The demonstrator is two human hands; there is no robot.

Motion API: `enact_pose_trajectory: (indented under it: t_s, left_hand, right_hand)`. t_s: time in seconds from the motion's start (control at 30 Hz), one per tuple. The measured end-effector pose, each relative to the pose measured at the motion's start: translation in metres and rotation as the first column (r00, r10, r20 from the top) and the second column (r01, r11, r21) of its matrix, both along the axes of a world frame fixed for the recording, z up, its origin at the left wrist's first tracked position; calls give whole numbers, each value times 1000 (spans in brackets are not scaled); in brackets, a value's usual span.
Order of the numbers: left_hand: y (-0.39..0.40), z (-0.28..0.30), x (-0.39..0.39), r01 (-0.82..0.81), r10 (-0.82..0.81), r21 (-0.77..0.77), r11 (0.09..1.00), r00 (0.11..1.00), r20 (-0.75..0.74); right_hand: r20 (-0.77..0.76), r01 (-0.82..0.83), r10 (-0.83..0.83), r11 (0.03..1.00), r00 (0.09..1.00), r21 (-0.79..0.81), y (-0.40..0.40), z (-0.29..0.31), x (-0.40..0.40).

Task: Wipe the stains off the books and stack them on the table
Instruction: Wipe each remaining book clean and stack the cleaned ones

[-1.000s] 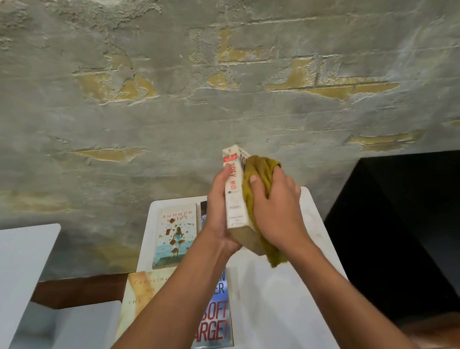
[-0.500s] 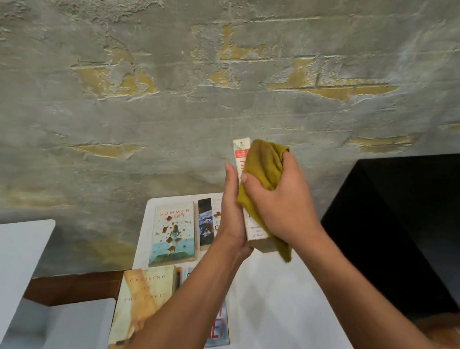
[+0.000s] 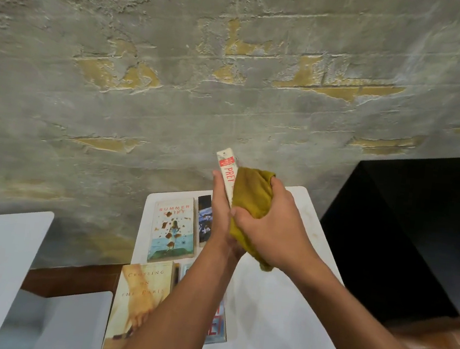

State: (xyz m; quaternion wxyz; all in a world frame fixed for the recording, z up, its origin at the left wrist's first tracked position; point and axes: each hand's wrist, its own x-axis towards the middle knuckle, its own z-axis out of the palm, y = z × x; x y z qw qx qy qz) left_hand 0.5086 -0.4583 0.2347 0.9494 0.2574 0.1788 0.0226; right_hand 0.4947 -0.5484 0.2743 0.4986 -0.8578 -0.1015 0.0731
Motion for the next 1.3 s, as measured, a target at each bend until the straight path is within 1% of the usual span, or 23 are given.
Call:
enact_pose_trajectory:
  t_s: [0.13, 0.2, 0.3, 0.4, 0.53, 0.63, 0.77, 0.9, 0.97, 1.03, 1.1, 1.17, 1.23, 1.3]
  left_hand:
    - [-5, 4, -6, 62, -61, 49, 997, 998, -6]
    - [-10, 12, -7, 107, -107, 104, 989, 994, -6]
    - [-15, 16, -6, 152, -152, 146, 978, 988, -8]
    - [-15, 13, -6, 136, -132, 201, 970, 991, -35]
    - [-16, 11, -8, 85, -70, 242, 967, 995, -68]
    - [-14, 9, -8, 95, -76, 227, 969, 993, -88]
    - [-10, 4, -9, 103, -84, 217, 971, 992, -97]
    - [-7, 10, -12, 116, -111, 130, 985, 993, -47]
    - [-2, 15, -11, 115, -116, 96, 989, 993, -5]
    - [7, 18, -8, 97, -101, 93, 991, 994, 38]
    - [18, 19, -4, 74, -82, 90, 993, 992, 95]
    - [27, 20, -1, 54, -63, 55, 997, 986, 156]
    - [32, 18, 0, 37, -39, 11, 999, 980, 193]
    - [35, 18, 0, 53, -48, -19, 998, 977, 209]
  right_hand:
    - [8, 33, -33, 999, 999, -8, 4, 4, 13]
    - [10, 70, -70, 997, 997, 44, 7, 9, 28]
    - [38, 139, -144, 983, 989, 120, 14, 18, 50]
    - [61, 190, -201, 969, 978, 158, 23, 24, 67]
    - [51, 221, -232, 961, 971, 164, 34, 24, 88]
    - [57, 234, -244, 962, 968, 142, 42, 21, 100]
    - [114, 266, -276, 960, 954, 90, 48, 18, 108]
    - [143, 352, -367, 929, 919, 116, 42, 12, 106]
    - [124, 384, -401, 913, 908, 139, 35, 7, 97]
    - [116, 369, -388, 917, 914, 153, 28, 3, 80]
    - [143, 309, -332, 937, 932, 161, 22, 1, 59]
    - [158, 238, -265, 957, 951, 167, 18, -2, 37]
    - [249, 133, -169, 979, 954, 154, 17, -5, 15]
    - [347, 13, -50, 994, 937, 106, 16, -11, 7]
